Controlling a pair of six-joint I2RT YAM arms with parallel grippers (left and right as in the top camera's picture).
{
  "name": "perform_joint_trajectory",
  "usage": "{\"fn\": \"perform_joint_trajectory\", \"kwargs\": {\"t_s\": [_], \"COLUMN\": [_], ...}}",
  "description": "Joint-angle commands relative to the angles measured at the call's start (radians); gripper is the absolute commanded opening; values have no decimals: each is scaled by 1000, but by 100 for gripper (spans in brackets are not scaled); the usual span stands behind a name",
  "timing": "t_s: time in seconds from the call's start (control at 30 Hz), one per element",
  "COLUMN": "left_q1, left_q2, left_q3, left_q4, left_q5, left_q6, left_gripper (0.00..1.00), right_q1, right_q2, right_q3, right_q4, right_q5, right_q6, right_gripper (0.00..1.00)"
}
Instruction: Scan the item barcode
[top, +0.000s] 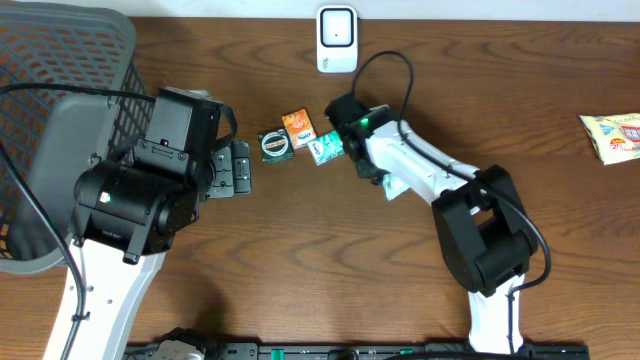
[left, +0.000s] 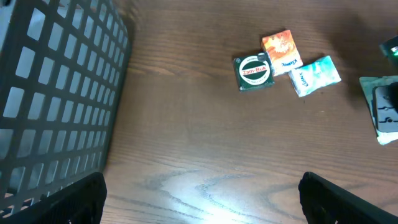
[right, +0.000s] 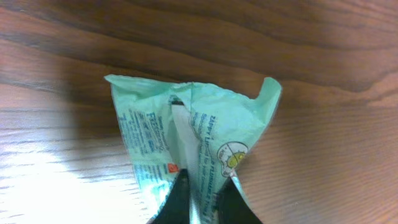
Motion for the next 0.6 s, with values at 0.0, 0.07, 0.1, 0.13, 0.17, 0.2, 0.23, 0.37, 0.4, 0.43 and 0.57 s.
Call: {"fn": "perform_joint_trajectory", "kwargs": {"t_s": [0.0,0.07,0.1,0.13,0.17,0.2,0.23,0.37,0.4,0.43,0.57], "left_q1": [5,5,5,5,5,5,5,5,5,5,5], "left_q2": [5,5,5,5,5,5,5,5,5,5,5], "left_q3": [8,8,8,8,8,8,8,8,8,8,8], "left_q4": [-3,-3,-3,-3,-3,-3,-3,-3,-3,-3,-3], "left_q5": [-17,-17,-17,-17,-17,-17,-17,-17,-17,-17,-17], "left_q6": [9,9,9,10,9,9,9,10,9,9,9], "left_gripper": [98,98,98,98,98,98,98,98,98,98,98], "right_q1": [21,24,24,24,22,21,20,11,7,3,-28], "right_q2": [-1,-1,-1,-1,-1,-1,-1,-1,-1,-1,-1], "right_q3": [41,57,63,66,66,66,66,66,66,66,66], "right_q4": [-17,-31,-37,-41,-46,-51,-59,-79,-79,-79,-74], "right_q5": [40,86,108,119,138,160,187,287,284,272,117], "right_q6": [7,7,7,7,7,7,7,7,7,7,6], "right_gripper": [1,1,1,1,1,1,1,1,1,1,17]}}
